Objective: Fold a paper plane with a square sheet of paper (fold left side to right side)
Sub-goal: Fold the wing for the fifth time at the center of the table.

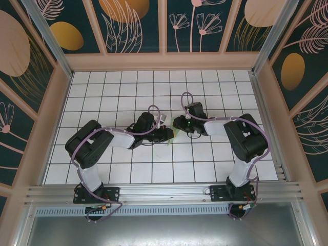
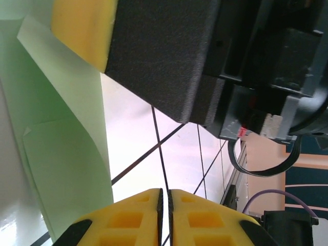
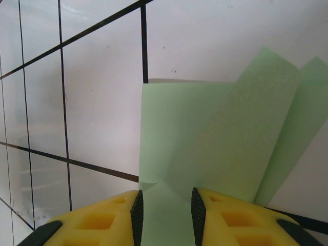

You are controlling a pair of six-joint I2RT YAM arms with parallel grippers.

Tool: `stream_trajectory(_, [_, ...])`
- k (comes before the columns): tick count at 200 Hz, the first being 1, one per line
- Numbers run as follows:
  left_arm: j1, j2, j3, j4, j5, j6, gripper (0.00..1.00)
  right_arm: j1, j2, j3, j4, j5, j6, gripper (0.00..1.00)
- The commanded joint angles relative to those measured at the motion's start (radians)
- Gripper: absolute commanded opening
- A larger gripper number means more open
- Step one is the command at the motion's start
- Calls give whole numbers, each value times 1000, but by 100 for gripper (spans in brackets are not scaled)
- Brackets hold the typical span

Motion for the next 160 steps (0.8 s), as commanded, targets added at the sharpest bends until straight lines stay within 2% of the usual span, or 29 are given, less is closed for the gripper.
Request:
stream_trajectory(1, [-2, 28, 19, -18, 20, 29, 16, -6, 32, -15, -72, 56, 4, 35])
stream_trajectory(109, [-2, 84, 26, -98, 1, 44, 17, -5, 26, -11, -86, 66, -6, 35])
stream_trajectory(160, [-3, 76, 38, -187, -63, 73, 16, -4, 20, -11, -90, 67, -11, 35])
